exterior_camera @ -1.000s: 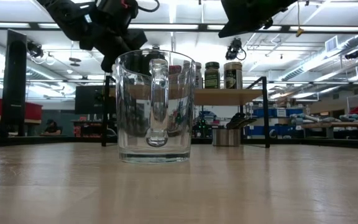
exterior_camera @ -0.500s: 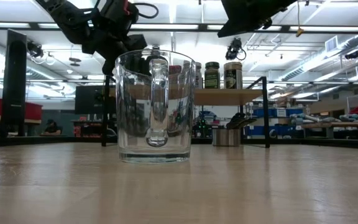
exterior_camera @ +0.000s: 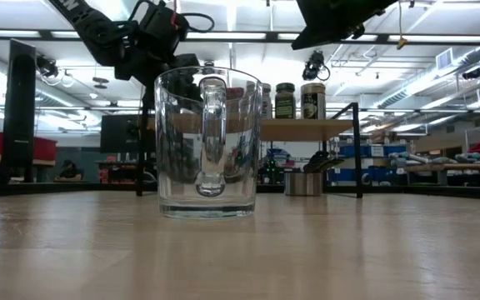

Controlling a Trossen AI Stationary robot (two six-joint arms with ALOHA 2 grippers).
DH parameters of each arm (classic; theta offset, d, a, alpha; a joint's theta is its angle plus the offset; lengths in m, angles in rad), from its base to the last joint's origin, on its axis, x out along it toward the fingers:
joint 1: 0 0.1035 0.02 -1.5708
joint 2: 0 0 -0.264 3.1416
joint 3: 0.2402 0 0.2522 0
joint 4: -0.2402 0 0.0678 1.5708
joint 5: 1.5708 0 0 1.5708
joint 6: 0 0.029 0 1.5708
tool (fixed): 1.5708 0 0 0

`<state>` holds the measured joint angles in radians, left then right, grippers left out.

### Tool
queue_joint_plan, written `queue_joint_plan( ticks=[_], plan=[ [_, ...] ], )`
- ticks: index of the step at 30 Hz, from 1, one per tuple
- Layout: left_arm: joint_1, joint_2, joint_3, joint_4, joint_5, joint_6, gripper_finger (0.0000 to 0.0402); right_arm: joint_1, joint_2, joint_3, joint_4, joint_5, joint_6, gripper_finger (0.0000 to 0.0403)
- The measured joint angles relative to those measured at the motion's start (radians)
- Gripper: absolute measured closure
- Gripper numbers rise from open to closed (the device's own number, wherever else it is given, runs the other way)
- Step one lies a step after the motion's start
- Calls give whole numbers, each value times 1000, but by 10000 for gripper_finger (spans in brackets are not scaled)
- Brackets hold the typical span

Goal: Shelf spices
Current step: Adjust the black seasoning can on the shelf, then adjust the red seasoning can on the shelf

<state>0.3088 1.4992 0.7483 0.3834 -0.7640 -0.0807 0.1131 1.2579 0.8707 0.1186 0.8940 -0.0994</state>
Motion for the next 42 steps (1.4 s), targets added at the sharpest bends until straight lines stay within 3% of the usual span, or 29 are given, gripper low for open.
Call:
queue_joint_plan(
  ticks=[11,21,25,30,34,39,42],
  plan=[
    [0,12,0,44,25,7,401,-2,0,0,-2,-7,0,403],
    [-33,-27,2,75,-16,52,401,-2,0,0,-7,-24,1,403],
    [-62,-106,3,33,-60,84,401,-16,0,0,-4,-101,37,403],
    [-104,-264,3,-19,-148,183,401,-69,0,0,17,-324,109,403],
    [-124,-422,3,-76,-169,232,401,-139,26,0,51,-391,138,403],
    [-129,-592,4,-212,-171,234,401,-234,134,2,196,-537,150,403],
    [-129,-663,4,-319,-170,203,401,-275,210,14,266,-550,148,403]
  ],
)
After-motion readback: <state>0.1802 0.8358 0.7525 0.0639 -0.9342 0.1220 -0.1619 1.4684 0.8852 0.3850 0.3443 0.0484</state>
